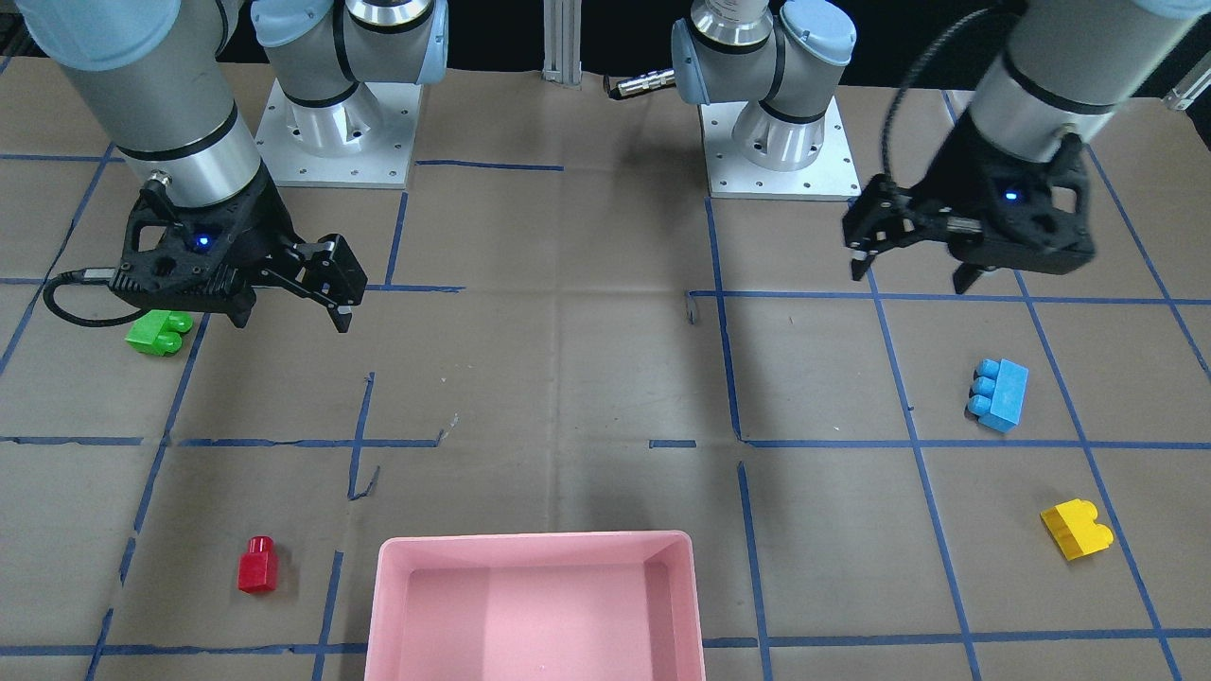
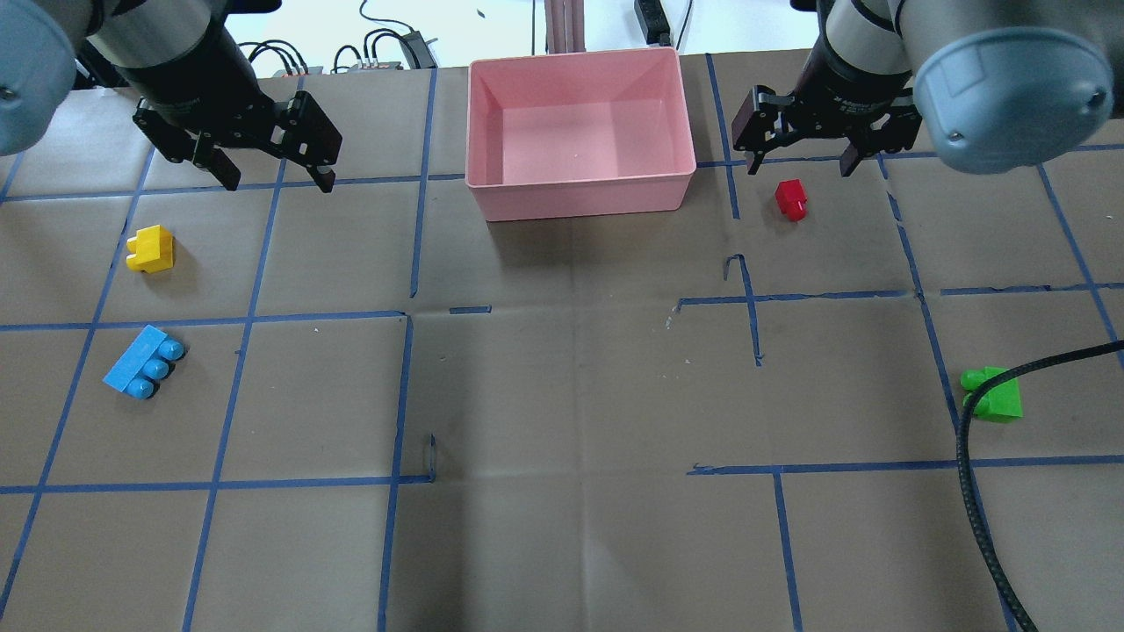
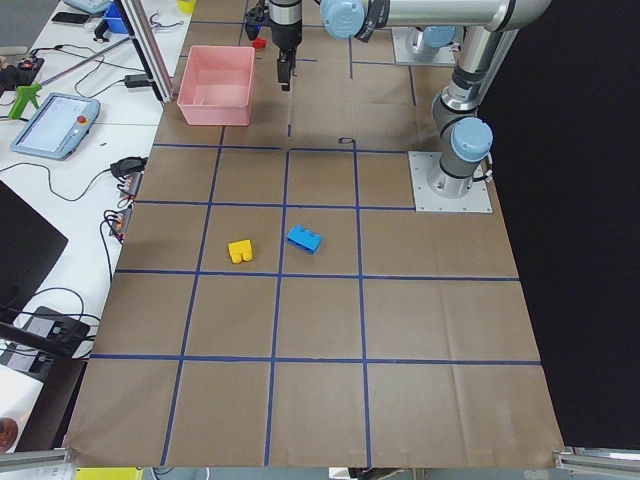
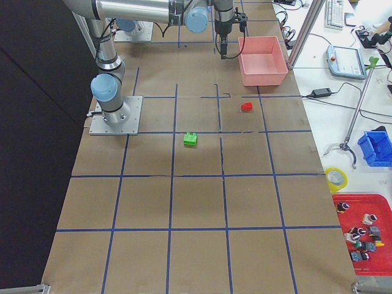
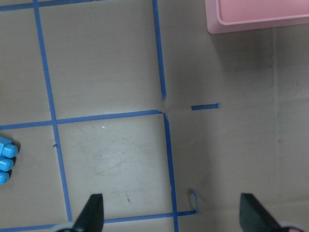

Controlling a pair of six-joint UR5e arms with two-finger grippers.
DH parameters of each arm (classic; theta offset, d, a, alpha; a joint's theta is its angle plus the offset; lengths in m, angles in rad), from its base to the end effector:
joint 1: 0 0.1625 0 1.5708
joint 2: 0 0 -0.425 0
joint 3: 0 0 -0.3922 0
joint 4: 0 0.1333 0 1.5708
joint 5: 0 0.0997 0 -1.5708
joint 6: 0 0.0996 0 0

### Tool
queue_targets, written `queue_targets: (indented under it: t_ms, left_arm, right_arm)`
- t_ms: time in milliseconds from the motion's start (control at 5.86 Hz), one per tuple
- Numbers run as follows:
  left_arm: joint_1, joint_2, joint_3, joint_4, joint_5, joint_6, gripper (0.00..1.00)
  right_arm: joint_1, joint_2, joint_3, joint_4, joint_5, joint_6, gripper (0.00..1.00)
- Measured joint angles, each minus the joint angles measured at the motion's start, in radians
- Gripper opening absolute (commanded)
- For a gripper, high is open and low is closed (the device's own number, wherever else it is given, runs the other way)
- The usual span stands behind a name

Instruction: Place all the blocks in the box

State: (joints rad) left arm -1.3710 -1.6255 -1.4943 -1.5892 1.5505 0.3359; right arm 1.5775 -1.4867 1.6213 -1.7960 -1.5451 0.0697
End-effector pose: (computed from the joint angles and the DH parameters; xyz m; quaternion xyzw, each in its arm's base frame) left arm -0.0303 -0.5320 0.4962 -0.0680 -0.9976 0.0043 0.0093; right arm 0.1394 -0.5317 0.4432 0.0309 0.9984 -0.0448 0.0146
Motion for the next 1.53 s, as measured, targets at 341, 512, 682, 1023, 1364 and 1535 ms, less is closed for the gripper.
queue_targets:
  t_ms: [341, 512, 682, 1023, 1364, 1535]
  left_arm:
    - [0.246, -0.012, -0.007, -0.006, 0.005, 0.361, 1.00]
    - [0.352, -0.015, -0.016, -0.003, 0.010, 0.579, 1.00]
    - [0.422, -0.017, -0.038, 0.014, 0.016, 0.769, 1.00]
    - [0.468, -0.017, -0.128, 0.109, 0.022, 0.909, 1.00]
    - [0.472, -0.068, -0.246, 0.306, 0.020, 0.906, 1.00]
    - [0.472, -0.126, -0.286, 0.423, 0.016, 0.905, 1.00]
  right_arm:
    - [-0.002, -0.004, 0.002, 0.000, -0.038, -0.023, 1.00]
    - [-0.003, -0.011, -0.001, 0.001, -0.094, -0.037, 1.00]
    - [-0.003, -0.020, 0.000, 0.001, -0.138, -0.042, 1.00]
    - [-0.029, -0.024, 0.005, 0.001, -0.159, -0.074, 1.00]
    - [-0.128, -0.021, 0.013, 0.000, -0.152, -0.260, 0.99]
    - [-0.191, -0.015, 0.041, -0.010, -0.134, -0.337, 1.00]
